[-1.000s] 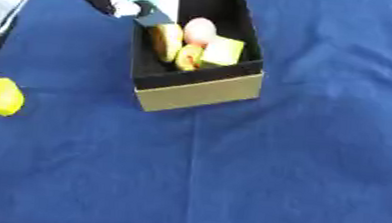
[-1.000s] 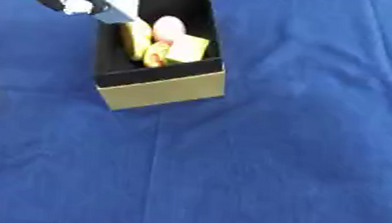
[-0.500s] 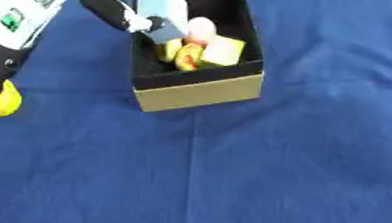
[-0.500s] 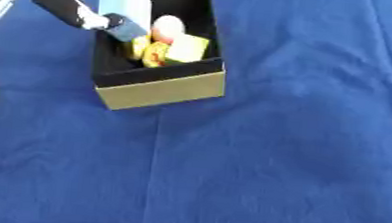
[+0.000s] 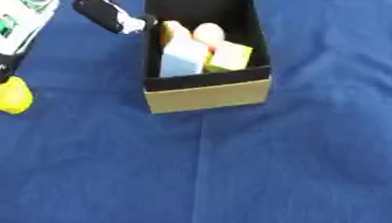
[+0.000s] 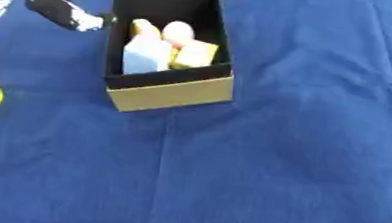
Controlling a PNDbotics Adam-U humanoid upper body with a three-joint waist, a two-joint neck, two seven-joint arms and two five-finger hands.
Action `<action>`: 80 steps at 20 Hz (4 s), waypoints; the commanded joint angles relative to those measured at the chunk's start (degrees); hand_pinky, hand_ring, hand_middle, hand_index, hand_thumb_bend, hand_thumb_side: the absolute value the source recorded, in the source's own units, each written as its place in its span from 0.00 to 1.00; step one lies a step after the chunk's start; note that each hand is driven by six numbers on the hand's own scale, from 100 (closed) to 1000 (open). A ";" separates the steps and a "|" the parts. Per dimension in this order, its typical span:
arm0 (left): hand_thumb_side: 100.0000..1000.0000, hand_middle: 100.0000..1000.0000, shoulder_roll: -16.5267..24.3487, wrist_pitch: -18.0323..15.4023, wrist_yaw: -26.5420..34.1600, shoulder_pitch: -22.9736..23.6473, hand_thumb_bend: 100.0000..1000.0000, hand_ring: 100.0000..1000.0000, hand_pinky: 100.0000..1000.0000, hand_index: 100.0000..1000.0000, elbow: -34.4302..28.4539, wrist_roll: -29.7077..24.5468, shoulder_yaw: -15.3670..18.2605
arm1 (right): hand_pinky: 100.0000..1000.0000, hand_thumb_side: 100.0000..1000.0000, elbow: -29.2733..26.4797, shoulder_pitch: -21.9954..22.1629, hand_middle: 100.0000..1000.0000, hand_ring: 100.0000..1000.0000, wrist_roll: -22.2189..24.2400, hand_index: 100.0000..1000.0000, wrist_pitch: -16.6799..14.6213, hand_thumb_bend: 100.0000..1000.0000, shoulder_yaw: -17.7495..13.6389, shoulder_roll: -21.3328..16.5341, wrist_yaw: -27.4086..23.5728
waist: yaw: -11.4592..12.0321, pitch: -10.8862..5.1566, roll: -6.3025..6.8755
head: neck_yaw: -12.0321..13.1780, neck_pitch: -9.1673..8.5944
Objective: Pick up objects on the table and place them in the box.
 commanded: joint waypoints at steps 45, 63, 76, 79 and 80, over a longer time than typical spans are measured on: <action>0.14 0.71 13.76 6.47 -9.19 18.87 0.49 0.75 0.82 0.83 9.51 -3.04 6.50 | 0.69 0.13 -0.84 1.26 0.62 0.72 -2.22 0.73 0.77 0.00 -1.36 2.08 0.86 | 2.39 -0.26 -3.11 | -0.74 -0.30; 0.00 0.59 15.35 6.27 -5.05 16.37 0.00 0.66 0.77 0.68 -1.20 -3.39 7.11 | 0.69 0.12 -0.84 1.83 0.62 0.72 -2.41 0.73 0.88 0.00 -1.50 1.89 0.77 | 2.93 -1.29 -2.52 | -1.69 0.34; 0.00 0.55 3.01 6.13 -4.58 -1.52 0.00 0.62 0.76 0.68 -3.26 -3.90 1.79 | 0.69 0.13 -0.84 0.14 0.62 0.72 -0.70 0.73 0.34 0.00 -0.82 1.14 -0.37 | -0.43 -1.38 -0.38 | -0.70 -0.62; 0.00 0.55 0.81 5.70 -5.07 -3.27 0.00 0.62 0.76 0.69 -1.45 -4.14 1.05 | 0.69 0.13 -0.84 -0.35 0.62 0.71 -0.50 0.73 0.34 0.00 -0.69 1.16 -0.56 | -1.31 -1.03 0.10 | -0.51 -0.90; 0.00 0.55 0.25 5.57 -5.32 -3.68 0.00 0.62 0.76 0.69 -0.80 -4.17 0.86 | 0.69 0.13 -0.84 -0.54 0.62 0.71 -0.41 0.73 0.34 0.00 -0.63 1.15 -0.64 | -1.52 -0.94 0.21 | -0.45 -0.99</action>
